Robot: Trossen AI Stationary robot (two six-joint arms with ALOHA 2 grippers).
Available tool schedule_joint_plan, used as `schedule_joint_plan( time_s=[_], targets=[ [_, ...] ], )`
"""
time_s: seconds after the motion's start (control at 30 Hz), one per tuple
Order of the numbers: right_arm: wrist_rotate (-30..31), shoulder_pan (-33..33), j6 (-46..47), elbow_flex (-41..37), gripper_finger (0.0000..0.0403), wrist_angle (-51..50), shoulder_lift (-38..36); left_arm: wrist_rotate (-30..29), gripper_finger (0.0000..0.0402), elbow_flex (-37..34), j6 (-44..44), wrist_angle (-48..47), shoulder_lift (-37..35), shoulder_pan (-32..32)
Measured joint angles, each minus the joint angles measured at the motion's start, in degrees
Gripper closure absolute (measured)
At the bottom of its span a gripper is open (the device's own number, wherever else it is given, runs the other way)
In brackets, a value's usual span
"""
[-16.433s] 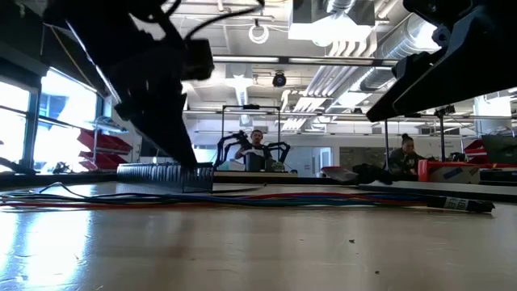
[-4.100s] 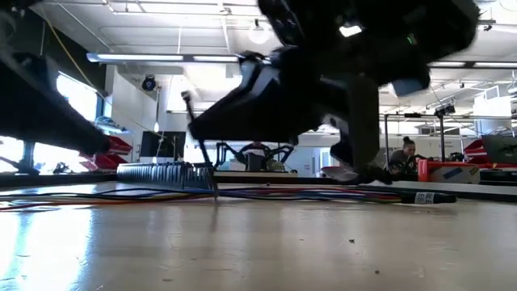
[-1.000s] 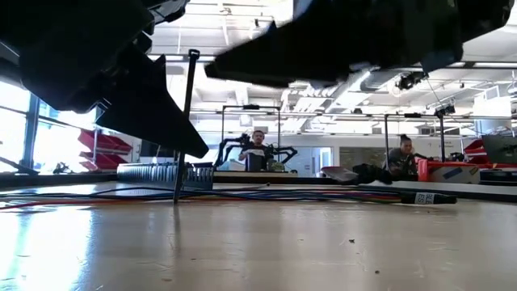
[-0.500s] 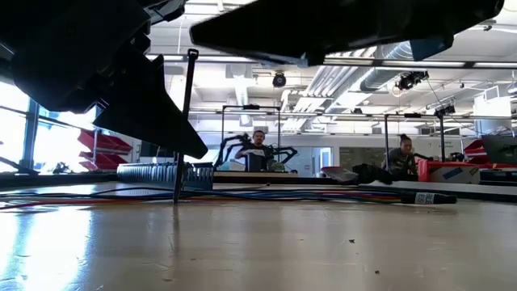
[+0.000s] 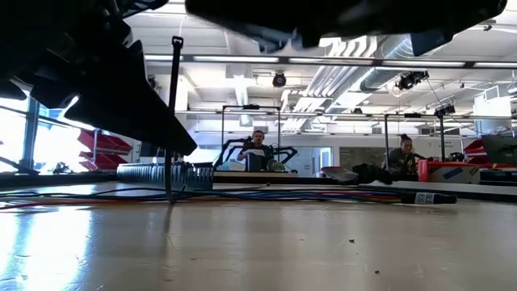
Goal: Ziptie cables
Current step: Wrap the cable wires with the black zip tie
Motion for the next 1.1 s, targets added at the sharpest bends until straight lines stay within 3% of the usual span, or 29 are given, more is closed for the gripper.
schedule_joint_plan(
  time_s=[0.2, 0.5, 0.7, 1.1],
  targets=[
    [-5.98, -0.97, 2.2, 1.76, 0.0403, -4.91, 0.0, 0.02, 0.0401, 0.0, 0.0, -0.17, 0.0, 0.15],
    [-4.22, -1.06, 2.18, 2.19, 0.0403, -9.96, 0.02, 0.02, 0.0401, 0.0, 0.0, -0.2, 0.0, 0.15],
    [-5.11, -1.04, 1.77, 2.19, 0.0403, -4.95, 0.01, 0.11, 0.0401, 0.0, -0.01, -0.22, 0.0, 0.22],
    [-3.06, -1.91, 1.5, 2.77, 0.0403, -7.66, 3.0, 0.1, 0.0402, -0.02, 0.04, -0.08, 0.0, 0.2]
  ],
)
